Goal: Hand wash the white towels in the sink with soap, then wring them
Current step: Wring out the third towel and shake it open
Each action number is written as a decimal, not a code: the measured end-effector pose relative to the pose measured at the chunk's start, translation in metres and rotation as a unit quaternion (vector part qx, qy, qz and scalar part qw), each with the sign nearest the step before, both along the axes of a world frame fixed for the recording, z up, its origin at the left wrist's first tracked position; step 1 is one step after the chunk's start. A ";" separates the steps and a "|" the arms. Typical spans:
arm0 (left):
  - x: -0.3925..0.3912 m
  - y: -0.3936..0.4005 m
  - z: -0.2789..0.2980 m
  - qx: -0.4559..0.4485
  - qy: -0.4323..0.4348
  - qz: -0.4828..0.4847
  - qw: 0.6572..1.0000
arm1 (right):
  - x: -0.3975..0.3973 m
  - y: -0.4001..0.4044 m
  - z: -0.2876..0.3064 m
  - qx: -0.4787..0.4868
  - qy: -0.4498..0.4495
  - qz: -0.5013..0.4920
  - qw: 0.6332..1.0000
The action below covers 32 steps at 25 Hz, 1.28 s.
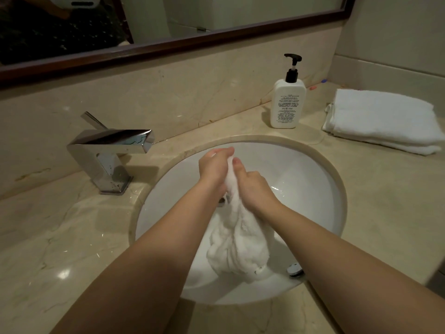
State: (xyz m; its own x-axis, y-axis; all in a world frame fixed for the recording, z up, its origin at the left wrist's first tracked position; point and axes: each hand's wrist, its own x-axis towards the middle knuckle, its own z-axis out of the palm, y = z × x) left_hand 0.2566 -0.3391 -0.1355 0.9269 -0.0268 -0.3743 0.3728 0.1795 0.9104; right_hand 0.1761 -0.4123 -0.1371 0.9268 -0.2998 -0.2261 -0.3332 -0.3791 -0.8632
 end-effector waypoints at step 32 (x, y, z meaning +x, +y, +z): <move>0.003 0.005 0.024 -0.063 -0.071 -0.074 0.993 | -0.010 0.008 0.007 0.060 -0.077 -0.013 0.995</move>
State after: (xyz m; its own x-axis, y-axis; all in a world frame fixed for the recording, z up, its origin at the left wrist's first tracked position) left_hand 0.2600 -0.3338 -0.1116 0.9527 -0.2050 -0.2246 0.2724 0.2475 0.9298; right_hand 0.1665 -0.4038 -0.1296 0.9454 -0.3041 -0.1174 -0.2017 -0.2626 -0.9436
